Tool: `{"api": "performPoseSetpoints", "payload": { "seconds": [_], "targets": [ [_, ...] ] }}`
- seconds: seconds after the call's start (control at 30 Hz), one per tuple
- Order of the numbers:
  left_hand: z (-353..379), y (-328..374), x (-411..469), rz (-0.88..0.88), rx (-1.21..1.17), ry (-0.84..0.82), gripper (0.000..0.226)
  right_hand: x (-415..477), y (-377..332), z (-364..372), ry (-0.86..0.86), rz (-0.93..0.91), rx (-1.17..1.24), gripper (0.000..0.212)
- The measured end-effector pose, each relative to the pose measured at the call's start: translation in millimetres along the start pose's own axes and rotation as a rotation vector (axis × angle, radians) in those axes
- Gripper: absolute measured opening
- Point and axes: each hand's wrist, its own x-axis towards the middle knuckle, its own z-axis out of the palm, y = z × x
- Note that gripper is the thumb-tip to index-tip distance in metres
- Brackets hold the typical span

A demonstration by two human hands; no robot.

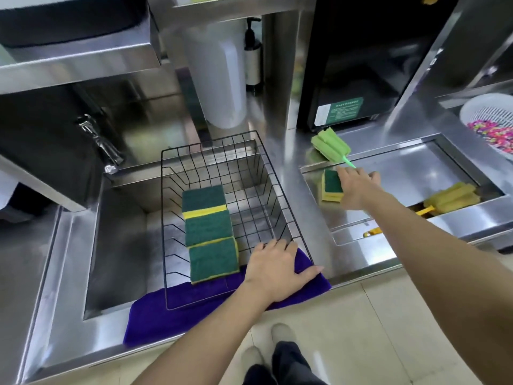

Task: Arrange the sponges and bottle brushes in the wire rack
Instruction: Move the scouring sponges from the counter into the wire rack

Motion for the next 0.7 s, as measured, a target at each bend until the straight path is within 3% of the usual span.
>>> {"api": "performPoseSetpoints", "payload": {
  "seconds": [0.1,0.23,0.3,0.4,0.5,0.7],
  "targets": [
    [1,-1,-1,-0.017,-0.007,0.009,0.087,-1,2,1,-0.026,0.039,-0.132,0.054],
    [-2,-3,-6,-0.042,0.005,0.025,0.089,-1,5,14,0.027,0.035,-0.100,0.054],
    [-4,-6,-9,-0.054,0.002,0.021,0.093,-2,4,12,0.044,0.053,0.063,0.060],
    [-5,-12,-11,-0.073,0.004,0.035,0.093,1,-2,-6,0.080,0.123,0.493,0.067],
    [-7,-18,-17,-0.092,0.025,0.052,0.092,7,-12,-23,0.111,0.066,0.896,0.077],
    [-11,-44,-41,-0.153,0.039,0.081,0.095,7,-77,-54,0.217,-0.129,1.064,0.078]
  ]
}}
